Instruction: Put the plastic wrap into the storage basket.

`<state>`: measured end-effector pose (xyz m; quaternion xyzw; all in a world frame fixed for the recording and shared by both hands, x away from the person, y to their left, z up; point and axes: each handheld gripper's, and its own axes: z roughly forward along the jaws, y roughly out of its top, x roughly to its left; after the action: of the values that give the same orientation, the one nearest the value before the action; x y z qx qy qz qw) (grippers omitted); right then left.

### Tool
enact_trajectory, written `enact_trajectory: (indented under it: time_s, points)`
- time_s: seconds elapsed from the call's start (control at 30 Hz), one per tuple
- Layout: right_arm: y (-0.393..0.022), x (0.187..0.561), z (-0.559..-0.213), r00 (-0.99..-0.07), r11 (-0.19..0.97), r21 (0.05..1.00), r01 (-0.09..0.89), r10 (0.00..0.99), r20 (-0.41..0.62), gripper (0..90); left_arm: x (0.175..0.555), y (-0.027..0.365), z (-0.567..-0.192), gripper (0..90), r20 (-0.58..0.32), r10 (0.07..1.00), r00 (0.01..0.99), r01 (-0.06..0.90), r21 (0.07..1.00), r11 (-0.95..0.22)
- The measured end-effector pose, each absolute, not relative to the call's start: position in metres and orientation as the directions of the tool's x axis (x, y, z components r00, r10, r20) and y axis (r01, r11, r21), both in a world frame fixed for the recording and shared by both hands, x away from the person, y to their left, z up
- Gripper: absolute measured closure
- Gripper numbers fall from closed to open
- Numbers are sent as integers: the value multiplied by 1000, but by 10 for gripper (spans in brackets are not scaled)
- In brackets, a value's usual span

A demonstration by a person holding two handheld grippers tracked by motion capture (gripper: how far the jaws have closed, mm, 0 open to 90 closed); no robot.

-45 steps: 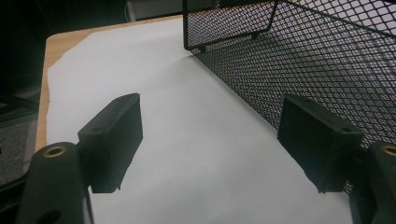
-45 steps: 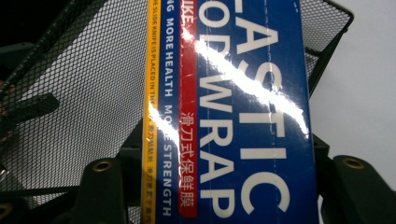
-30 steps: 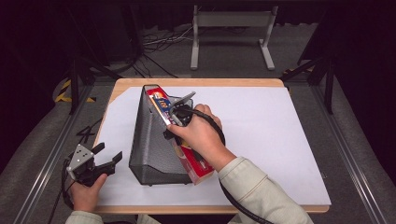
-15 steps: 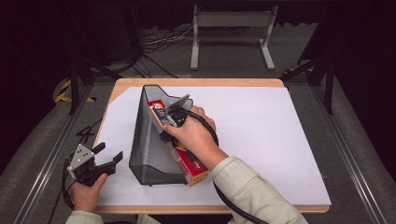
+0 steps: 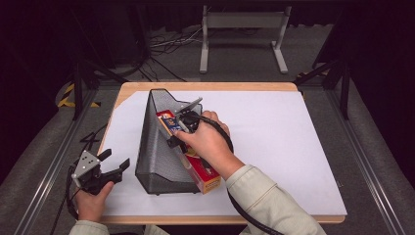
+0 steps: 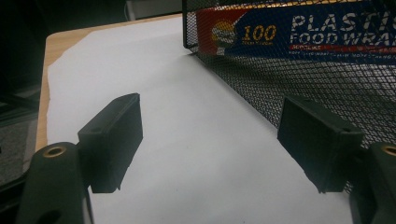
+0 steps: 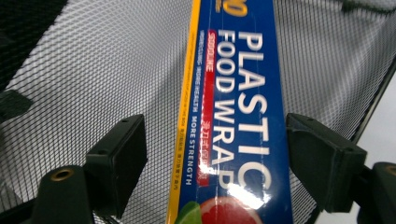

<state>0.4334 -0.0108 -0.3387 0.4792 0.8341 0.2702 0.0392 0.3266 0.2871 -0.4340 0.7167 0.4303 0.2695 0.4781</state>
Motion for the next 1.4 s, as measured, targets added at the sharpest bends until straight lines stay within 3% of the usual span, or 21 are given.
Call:
enact_trajectory:
  time_s: [0.07,0.47,0.87,1.4]
  points:
    - [-19,432,-330,-606,412,605,681,781,150,170,327,288,-434,229,-33,877,480,359,919,-163]
    - [-62,409,-285,-751,379,801,464,648,128,154,326,288,-433,229,-36,876,481,359,920,-159]
    - [-127,388,-260,-767,372,838,399,636,83,150,328,287,-434,229,-41,875,482,364,918,-157]
    - [-232,384,-269,-714,413,827,381,700,-20,118,328,286,-435,228,-41,876,481,367,916,-159]
